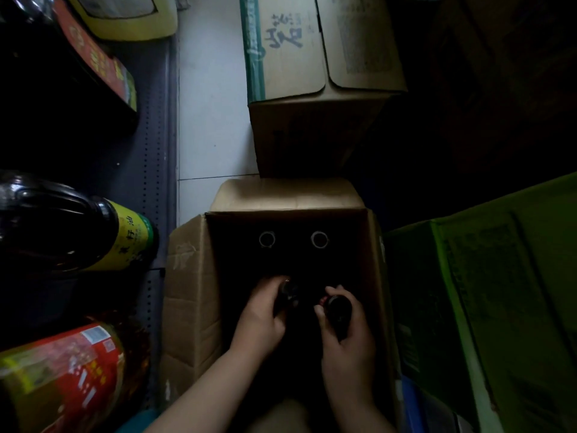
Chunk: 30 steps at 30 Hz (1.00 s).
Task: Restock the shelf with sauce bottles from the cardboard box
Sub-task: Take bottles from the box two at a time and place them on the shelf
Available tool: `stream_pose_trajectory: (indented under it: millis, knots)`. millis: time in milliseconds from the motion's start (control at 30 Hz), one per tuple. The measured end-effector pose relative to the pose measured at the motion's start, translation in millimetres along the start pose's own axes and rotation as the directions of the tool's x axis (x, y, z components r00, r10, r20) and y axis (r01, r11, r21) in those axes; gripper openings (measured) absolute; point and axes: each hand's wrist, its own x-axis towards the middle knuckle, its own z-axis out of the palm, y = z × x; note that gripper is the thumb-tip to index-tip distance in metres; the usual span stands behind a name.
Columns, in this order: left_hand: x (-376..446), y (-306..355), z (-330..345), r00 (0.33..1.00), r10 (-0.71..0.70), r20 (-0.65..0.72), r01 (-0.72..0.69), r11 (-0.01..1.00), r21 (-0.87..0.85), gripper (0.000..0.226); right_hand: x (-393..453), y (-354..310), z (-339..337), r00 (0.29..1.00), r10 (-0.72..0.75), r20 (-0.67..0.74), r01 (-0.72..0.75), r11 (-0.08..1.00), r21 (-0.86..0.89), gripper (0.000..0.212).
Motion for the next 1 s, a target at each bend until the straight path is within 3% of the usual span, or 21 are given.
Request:
stream_pose_trajectory:
  millis: [133,367,533,767,900,1000]
  knots:
    - [-16,18,-17,0.996,0.069,-0.059,-0.076,0.989,-0.126,0.032,-8,-18,-10,0.994,-0.110,0.011,0.110,0.994,-0.021,0.027]
    - [-43,65,-59,0.985,0.051,-0.164,-0.096,0.954,-0.283,0.051,-28,-67,-34,0.968,-0.245,0.057,0.246,0.969,-0.005,0.021]
    - [-78,122,-105,0.947,0.065,-0.315,-0.164,0.941,-0.297,0.045,-55,-118,-52,0.933,-0.351,0.077,0.355,0.933,-0.054,0.027]
    - [-145,230,-188,0.910,0.013,-0.415,-0.184,0.908,-0.376,0.039,-110,-229,-83,0.876,-0.473,0.092,0.479,0.876,-0.052,0.034]
    - [-189,296,-236,0.876,0.051,-0.480,-0.255,0.893,-0.371,0.027,-150,-304,-102,0.843,-0.523,0.125,0.523,0.852,0.031,0.044]
    - [-222,348,-272,0.849,0.038,-0.526,-0.284,0.873,-0.396,0.028,-183,-366,-116,0.781,-0.605,0.155,0.598,0.796,0.097,0.044]
